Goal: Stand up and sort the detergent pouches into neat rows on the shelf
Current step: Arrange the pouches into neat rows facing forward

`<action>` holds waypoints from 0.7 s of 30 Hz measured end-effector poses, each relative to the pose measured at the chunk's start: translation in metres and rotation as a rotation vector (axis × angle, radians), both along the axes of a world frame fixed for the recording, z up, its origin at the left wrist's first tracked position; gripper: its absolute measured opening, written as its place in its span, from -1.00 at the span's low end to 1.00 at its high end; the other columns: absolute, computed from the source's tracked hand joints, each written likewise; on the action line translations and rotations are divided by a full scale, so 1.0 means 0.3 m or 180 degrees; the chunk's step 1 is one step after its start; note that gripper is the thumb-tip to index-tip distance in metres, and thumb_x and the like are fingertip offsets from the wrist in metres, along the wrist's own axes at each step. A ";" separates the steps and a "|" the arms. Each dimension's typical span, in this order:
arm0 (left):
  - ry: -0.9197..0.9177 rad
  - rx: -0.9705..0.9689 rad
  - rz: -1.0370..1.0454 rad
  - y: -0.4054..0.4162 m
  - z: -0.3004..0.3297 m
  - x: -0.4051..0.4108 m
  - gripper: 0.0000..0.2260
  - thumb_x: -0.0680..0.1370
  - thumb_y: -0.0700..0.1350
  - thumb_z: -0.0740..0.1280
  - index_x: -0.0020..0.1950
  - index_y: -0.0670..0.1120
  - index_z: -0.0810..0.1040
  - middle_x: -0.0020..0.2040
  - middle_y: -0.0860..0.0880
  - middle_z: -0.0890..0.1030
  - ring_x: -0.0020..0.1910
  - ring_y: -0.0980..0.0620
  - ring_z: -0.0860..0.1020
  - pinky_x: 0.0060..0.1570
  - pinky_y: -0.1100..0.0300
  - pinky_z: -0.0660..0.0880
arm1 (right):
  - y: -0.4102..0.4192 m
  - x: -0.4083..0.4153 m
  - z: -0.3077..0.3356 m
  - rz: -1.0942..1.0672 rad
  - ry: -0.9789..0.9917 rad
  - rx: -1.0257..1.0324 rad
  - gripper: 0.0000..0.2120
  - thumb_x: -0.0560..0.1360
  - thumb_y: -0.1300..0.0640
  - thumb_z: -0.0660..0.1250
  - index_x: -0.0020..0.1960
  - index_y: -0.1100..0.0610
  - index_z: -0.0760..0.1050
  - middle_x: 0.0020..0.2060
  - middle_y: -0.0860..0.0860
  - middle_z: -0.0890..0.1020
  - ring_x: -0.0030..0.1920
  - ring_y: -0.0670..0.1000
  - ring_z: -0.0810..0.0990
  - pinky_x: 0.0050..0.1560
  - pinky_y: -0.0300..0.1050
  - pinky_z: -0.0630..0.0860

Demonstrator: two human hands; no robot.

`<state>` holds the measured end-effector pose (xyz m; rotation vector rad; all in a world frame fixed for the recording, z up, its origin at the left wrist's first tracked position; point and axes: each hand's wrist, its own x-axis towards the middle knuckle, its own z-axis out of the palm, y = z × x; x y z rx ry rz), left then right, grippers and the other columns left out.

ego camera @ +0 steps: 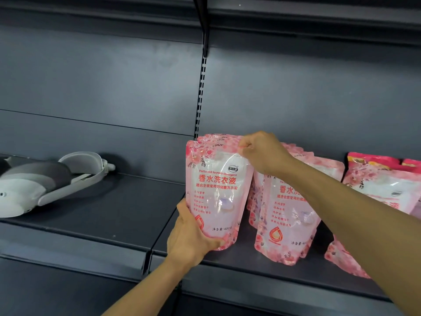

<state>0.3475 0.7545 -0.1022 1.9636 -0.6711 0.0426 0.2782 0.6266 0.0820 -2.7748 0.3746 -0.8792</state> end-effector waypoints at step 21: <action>0.1517 -0.2387 -0.0834 0.048 0.207 0.059 -0.73 0.60 -0.06 0.21 0.14 -0.21 0.56 0.03 -0.12 0.68 0.01 -0.07 0.65 -0.01 0.08 0.58 | 0.078 0.001 -0.198 0.0278 -0.1513 0.1865 -0.77 0.55 0.05 0.23 0.14 0.08 0.54 -0.07 0.06 0.64 -0.02 0.10 0.60 -0.07 -0.18 0.51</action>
